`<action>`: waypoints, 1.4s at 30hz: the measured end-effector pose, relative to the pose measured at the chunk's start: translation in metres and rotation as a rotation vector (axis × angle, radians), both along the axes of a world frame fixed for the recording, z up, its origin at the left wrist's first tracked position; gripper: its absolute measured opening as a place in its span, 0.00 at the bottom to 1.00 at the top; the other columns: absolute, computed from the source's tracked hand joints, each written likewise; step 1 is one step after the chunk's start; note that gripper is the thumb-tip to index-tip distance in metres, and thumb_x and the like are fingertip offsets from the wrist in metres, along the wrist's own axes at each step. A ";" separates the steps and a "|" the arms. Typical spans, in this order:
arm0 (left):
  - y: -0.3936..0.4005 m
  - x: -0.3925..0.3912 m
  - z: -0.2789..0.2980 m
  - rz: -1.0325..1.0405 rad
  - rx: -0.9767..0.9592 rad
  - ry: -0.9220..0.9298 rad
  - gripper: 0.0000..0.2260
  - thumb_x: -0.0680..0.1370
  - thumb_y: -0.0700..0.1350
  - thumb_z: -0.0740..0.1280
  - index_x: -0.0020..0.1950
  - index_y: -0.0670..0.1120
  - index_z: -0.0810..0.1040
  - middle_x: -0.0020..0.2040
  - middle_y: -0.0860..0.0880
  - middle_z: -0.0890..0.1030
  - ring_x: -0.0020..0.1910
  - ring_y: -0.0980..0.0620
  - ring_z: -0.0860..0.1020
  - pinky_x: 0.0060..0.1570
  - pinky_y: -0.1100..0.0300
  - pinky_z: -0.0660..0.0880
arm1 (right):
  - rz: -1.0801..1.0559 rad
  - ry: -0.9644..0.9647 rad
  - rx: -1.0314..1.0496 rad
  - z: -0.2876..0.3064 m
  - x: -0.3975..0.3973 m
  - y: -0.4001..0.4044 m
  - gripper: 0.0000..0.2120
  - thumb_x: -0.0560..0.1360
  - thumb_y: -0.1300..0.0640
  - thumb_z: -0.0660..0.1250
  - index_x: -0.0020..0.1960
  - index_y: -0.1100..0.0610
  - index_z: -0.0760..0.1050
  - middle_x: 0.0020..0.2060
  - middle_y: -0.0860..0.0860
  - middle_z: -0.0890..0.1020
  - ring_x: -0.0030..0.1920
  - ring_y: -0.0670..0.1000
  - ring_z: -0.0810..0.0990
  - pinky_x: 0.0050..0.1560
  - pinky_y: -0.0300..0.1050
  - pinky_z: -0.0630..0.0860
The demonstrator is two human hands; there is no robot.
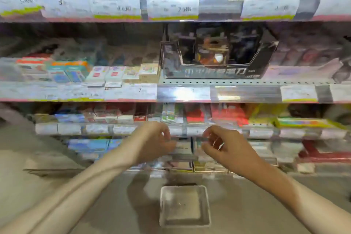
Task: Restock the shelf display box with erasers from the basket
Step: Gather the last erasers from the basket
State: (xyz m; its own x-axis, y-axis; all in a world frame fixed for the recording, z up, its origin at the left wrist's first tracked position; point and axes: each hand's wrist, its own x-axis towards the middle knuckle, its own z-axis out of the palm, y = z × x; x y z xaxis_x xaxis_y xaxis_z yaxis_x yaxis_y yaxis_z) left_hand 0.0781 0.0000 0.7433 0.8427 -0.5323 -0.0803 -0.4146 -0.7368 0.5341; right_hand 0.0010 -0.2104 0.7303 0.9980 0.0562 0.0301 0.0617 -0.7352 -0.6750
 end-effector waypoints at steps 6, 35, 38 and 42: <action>0.016 -0.009 -0.126 0.066 0.064 0.224 0.10 0.71 0.49 0.70 0.33 0.52 0.72 0.28 0.57 0.71 0.31 0.55 0.73 0.30 0.69 0.67 | -0.052 0.252 0.023 -0.133 -0.016 0.012 0.06 0.70 0.53 0.67 0.45 0.53 0.74 0.34 0.46 0.79 0.36 0.47 0.78 0.40 0.44 0.74; 0.010 -0.062 -0.832 0.135 0.443 0.579 0.14 0.71 0.37 0.67 0.56 0.38 0.75 0.55 0.41 0.79 0.55 0.43 0.78 0.51 0.54 0.76 | 0.083 0.637 -0.101 -0.822 -0.004 0.049 0.10 0.72 0.61 0.64 0.52 0.59 0.79 0.51 0.57 0.82 0.52 0.57 0.79 0.51 0.42 0.72; 0.002 -0.057 -0.869 0.048 0.534 0.591 0.09 0.71 0.40 0.70 0.49 0.41 0.74 0.55 0.42 0.79 0.54 0.43 0.79 0.49 0.55 0.76 | 0.119 0.624 -0.128 -0.865 0.008 0.052 0.07 0.73 0.59 0.65 0.49 0.57 0.79 0.50 0.56 0.82 0.51 0.56 0.79 0.50 0.41 0.72; -0.009 -0.054 -0.898 -0.081 0.700 0.588 0.20 0.71 0.49 0.72 0.56 0.37 0.75 0.56 0.41 0.78 0.51 0.45 0.77 0.48 0.55 0.75 | 0.178 0.572 -0.197 -0.897 0.019 0.056 0.08 0.73 0.58 0.64 0.50 0.58 0.78 0.54 0.58 0.79 0.53 0.57 0.78 0.53 0.46 0.74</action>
